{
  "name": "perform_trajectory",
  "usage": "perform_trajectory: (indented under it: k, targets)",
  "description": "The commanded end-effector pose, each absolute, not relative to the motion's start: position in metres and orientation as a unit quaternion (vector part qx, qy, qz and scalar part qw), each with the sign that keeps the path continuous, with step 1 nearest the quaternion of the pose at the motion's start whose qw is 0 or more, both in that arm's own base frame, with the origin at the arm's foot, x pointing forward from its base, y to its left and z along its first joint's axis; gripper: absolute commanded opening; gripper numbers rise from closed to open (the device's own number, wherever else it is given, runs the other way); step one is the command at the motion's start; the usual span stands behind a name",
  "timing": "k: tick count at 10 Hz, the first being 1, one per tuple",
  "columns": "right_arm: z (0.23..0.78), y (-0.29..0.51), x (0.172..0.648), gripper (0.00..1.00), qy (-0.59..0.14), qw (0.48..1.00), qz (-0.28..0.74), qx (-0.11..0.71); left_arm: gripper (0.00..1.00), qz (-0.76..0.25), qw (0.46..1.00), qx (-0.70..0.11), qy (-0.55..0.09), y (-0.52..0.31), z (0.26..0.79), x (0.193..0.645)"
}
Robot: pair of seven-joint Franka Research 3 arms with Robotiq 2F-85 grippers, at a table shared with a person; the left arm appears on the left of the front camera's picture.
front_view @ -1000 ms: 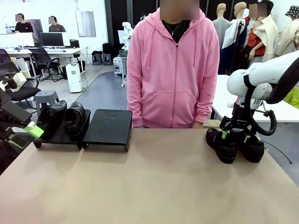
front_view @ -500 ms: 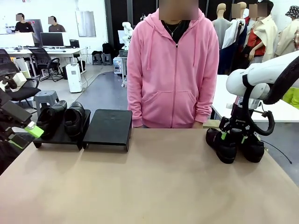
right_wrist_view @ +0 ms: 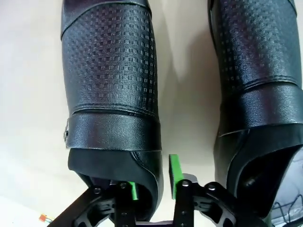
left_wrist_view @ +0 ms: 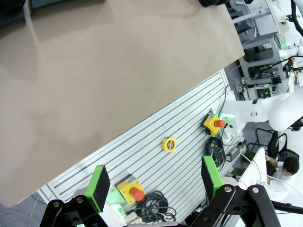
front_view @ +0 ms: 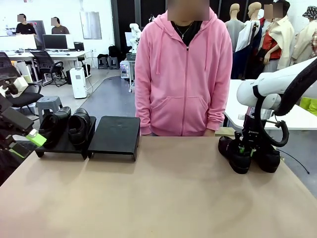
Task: Organize the shoes by placing them on the stand.
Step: Pick up one Shoe and place it in the middle of the table.
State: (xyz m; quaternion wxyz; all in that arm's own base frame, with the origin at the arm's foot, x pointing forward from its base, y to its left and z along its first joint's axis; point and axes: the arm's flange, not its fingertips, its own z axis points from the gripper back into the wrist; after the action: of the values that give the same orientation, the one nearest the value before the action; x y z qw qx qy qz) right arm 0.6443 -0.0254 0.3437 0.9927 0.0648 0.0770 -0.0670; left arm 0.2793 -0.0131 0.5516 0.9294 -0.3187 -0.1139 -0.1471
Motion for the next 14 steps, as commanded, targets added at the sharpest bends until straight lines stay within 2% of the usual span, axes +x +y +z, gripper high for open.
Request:
perform_trajectory:
  k: [1,4,6,8,10,11,12,14]
  targets:
    - [0.351,-0.026,0.65,0.0,0.086,0.992,-0.073,0.052,1.0,-0.152,0.926,-0.326,-0.113,-0.012,0.554,0.279]
    - [0.353,-0.027,0.646,0.0,0.083,0.993,-0.073,0.052,1.0,-0.152,0.926,-0.326,-0.113,-0.012,0.554,0.279]
    - [0.377,-0.022,0.633,0.0,0.056,0.996,-0.06,0.043,1.0,-0.152,0.926,-0.326,-0.113,-0.012,0.554,0.279]
    - [0.445,-0.014,0.582,0.0,0.004,0.998,-0.046,0.051,1.0,-0.152,0.926,-0.326,-0.113,-0.012,0.554,0.279]
    - [0.505,-0.003,0.489,0.0,-0.019,0.996,-0.017,0.089,1.0,-0.152,0.926,-0.326,-0.113,-0.012,0.554,0.279]
    - [0.508,-0.003,0.456,0.0,-0.007,0.997,-0.044,0.064,1.0,-0.152,0.926,-0.326,-0.113,-0.012,0.554,0.279]
    - [0.506,-0.002,0.432,0.0,-0.021,0.996,-0.029,0.083,1.0,-0.152,0.926,-0.326,-0.113,-0.012,0.554,0.279]
    - [0.5,0.001,0.419,0.0,-0.046,0.992,-0.044,0.108,1.0,-0.152,0.926,-0.326,-0.113,-0.012,0.554,0.279]
